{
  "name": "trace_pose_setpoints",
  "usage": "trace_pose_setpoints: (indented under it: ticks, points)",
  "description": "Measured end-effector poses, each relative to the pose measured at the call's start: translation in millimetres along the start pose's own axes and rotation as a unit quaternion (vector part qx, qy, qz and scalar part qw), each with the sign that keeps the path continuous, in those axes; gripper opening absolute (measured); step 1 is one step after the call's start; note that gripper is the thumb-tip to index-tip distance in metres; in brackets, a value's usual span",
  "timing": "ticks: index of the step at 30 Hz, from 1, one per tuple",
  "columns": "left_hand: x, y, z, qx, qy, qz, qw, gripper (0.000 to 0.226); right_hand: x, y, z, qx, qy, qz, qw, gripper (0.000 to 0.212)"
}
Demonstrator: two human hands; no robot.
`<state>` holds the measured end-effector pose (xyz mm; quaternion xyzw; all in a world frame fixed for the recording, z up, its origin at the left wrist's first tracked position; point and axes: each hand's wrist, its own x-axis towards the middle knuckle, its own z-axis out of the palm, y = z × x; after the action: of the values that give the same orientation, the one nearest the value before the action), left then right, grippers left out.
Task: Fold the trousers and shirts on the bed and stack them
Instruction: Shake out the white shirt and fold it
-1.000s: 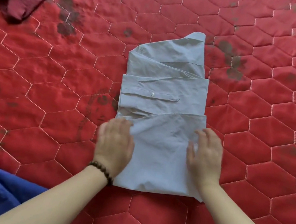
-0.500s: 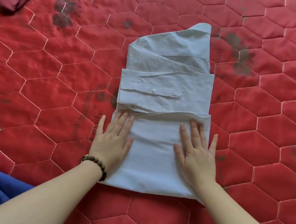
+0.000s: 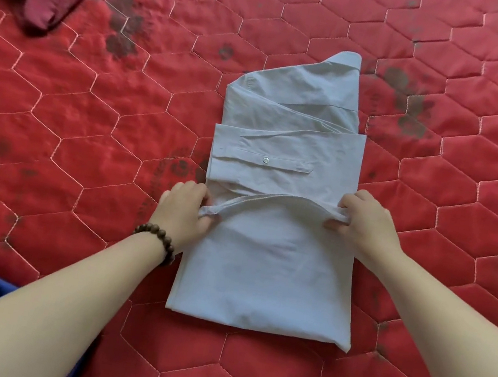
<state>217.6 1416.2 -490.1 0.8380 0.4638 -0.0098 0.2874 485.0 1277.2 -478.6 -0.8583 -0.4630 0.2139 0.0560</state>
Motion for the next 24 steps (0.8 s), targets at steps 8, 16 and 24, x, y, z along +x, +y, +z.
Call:
trace_pose_setpoints:
  ticks: [8, 16, 24]
  points:
    - [9, 10, -21, -0.184, 0.075, 0.015, 0.98, 0.023, 2, -4, -25, 0.197, 0.087, 0.039, 0.976, 0.023]
    - [1, 48, 13, 0.084, 0.217, 0.151, 0.961, 0.025, -4, -49, 10, -0.073, 0.232, -0.114, 0.963, 0.043]
    - [8, 10, 58, 0.275, -0.024, 0.187, 0.943, 0.06, -21, -18, 68, -0.157, 0.011, -0.128, 0.979, 0.062]
